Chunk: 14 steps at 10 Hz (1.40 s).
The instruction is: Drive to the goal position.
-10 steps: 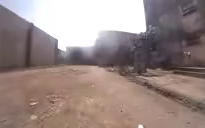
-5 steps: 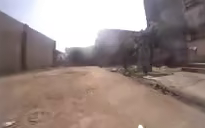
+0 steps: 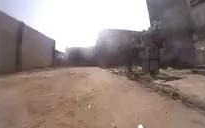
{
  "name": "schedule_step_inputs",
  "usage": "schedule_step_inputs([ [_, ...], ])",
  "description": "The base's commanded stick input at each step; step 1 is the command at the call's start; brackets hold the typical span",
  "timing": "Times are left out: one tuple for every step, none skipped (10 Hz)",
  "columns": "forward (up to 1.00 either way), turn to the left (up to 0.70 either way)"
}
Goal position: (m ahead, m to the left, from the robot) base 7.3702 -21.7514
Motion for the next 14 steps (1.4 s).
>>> schedule_step_inputs([
  [1.00,0.00],
  [1.00,0.00],
  [1.00,0.00],
  [1.00,0.00],
  [1.00,0.00],
  [1.00,0.00],
  [1.00,0.00],
  [1.00,0.00],
  [1.00,0.00],
  [1.00,0.00],
  [1.00,0.00],
  [1.00,0.00],
  [1.00,0.00],
  [1.00,0.00],
])
